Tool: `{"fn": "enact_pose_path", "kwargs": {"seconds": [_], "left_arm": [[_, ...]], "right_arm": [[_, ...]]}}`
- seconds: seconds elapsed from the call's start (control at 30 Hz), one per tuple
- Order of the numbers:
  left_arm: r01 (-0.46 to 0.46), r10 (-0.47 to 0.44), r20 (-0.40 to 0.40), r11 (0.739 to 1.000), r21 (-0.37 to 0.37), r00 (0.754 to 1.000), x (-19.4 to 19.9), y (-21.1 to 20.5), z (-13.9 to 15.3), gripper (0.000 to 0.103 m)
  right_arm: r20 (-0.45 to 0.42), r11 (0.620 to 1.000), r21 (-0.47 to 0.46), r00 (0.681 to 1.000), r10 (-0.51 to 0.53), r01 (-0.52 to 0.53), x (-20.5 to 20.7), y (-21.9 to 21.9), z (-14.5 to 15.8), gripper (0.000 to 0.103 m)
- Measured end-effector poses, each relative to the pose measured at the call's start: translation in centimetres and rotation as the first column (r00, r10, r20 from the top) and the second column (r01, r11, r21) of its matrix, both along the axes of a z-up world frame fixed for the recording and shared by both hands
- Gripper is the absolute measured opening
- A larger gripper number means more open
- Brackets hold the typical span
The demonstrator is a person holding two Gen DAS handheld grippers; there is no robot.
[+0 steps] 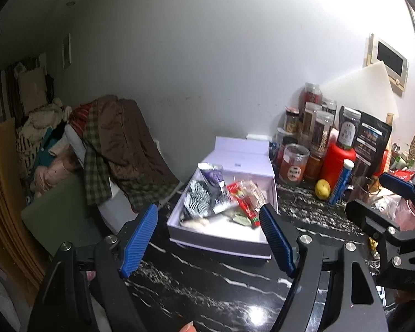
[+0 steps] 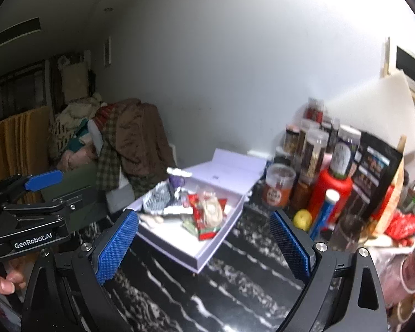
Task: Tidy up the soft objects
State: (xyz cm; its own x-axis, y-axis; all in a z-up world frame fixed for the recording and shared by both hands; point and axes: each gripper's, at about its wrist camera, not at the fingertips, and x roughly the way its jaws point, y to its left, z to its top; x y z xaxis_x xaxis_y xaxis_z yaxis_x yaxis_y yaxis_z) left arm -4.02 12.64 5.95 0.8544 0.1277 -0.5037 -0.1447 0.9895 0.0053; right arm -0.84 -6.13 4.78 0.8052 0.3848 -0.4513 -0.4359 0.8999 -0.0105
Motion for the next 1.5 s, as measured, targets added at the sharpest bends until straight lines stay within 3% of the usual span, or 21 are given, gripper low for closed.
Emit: {"fn": "enact_pose_path", "kwargs": {"seconds": [0.47,1.5], "left_arm": [[0.003,-0.005,-0.07,1.0,-0.027,0.998,0.0,-1.6,-2.6,0.076],[-0.006,0.004,-0.118,1.0,-0.016,0.993,0.6,-2.1,-3.6,0.076]], "right_arm": [[-0.081,0.999,-0.019,0.996,-0.029,0.028,-0.2,-1.3,-3.3,0.097],[-0.115,0.999,-0.029,0.993,-0.033,0.03,0.7,-1.2,-4.3,0.097]]}}
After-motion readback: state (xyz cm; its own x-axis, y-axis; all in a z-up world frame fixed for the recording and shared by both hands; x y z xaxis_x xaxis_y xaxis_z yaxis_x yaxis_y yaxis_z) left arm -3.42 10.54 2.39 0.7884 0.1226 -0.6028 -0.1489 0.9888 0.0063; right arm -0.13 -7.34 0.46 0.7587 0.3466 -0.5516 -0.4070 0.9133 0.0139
